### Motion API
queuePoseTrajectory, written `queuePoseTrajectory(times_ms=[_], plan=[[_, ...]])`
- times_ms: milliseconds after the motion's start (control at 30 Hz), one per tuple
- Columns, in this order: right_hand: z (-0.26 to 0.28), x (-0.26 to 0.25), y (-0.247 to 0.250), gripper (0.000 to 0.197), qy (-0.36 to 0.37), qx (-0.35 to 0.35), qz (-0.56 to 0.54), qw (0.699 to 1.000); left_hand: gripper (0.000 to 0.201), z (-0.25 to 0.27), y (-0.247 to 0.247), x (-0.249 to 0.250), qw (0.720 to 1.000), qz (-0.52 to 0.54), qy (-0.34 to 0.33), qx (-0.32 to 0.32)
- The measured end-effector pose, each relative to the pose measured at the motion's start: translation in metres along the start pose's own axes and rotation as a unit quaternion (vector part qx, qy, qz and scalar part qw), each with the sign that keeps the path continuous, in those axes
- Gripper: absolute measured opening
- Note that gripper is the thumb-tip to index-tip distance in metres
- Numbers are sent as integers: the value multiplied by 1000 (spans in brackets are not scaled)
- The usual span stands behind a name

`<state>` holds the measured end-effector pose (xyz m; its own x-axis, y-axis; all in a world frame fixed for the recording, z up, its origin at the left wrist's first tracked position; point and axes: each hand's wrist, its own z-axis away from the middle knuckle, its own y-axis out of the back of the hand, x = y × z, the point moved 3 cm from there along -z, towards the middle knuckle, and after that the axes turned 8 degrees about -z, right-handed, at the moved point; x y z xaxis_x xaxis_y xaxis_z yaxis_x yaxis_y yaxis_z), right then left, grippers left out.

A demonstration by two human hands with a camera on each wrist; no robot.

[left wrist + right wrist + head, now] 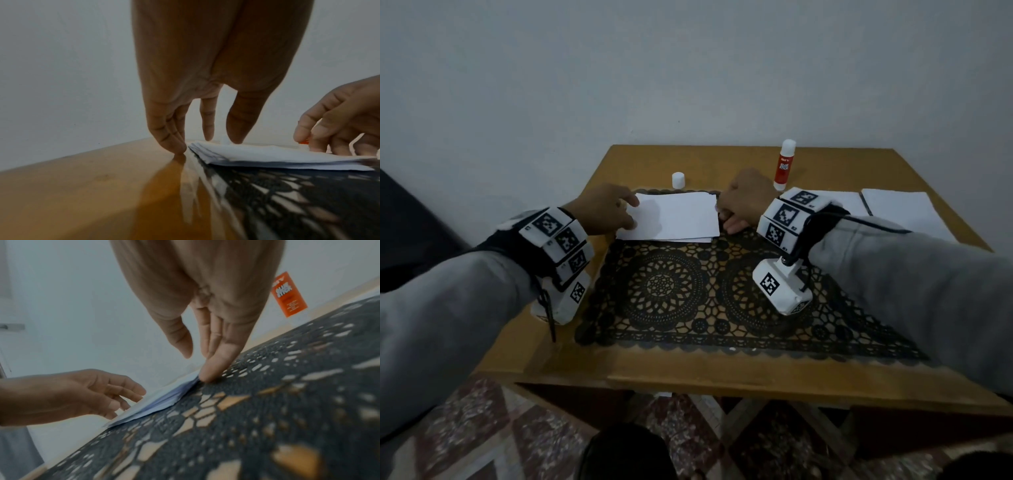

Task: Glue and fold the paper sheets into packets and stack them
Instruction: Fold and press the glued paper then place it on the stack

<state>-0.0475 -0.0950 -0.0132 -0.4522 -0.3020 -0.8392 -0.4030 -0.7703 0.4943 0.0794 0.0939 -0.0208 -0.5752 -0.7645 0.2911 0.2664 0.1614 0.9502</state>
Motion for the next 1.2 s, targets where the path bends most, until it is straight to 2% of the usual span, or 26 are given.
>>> queuePoseTrajectory(times_ms=[100, 233, 300, 400, 467, 633, 700, 767, 867, 1033, 1100, 1200], plan=[[5, 2, -3, 6, 9, -24, -57, 998, 53, 5, -2, 4, 1000, -1, -16, -24], [9, 2, -6, 15, 35, -23, -39, 998, 62, 10, -6, 8, 995, -65, -34, -63], [11, 2, -4, 15, 41, -27, -36, 998, 58, 11, -7, 9, 993, -96, -38, -51], [19, 3, 0, 3, 37, -62, -80, 994, 51, 12, -8, 8, 994, -101, -31, -31], [23, 5, 5, 5, 41, -74, -93, 992, 50, 13, -9, 9, 994, -103, -26, -32], [39, 22, 34, 12, 102, -70, -31, 992, 64, 19, -8, 17, 989, -148, -21, -21], [48, 33, 54, 13, 155, -46, 60, 985, 69, 21, -5, 26, 987, -161, -29, 1], [54, 47, 79, 14, 207, 5, 189, 960, 66, 23, -4, 48, 988, -137, -62, 24], [56, 73, 118, 14, 196, 64, 273, 940, 58, 28, -6, 99, 983, -109, -144, 43], [47, 100, 155, 18, 155, 98, 301, 936, 46, 19, -31, 185, 959, -136, -249, -3], [43, 107, 156, 25, 143, 96, 295, 940, 46, 14, -44, 215, 950, -151, -272, -26], [40, 110, 158, 17, 136, 110, 265, 948, 51, 6, -64, 248, 939, -184, -283, -61]])
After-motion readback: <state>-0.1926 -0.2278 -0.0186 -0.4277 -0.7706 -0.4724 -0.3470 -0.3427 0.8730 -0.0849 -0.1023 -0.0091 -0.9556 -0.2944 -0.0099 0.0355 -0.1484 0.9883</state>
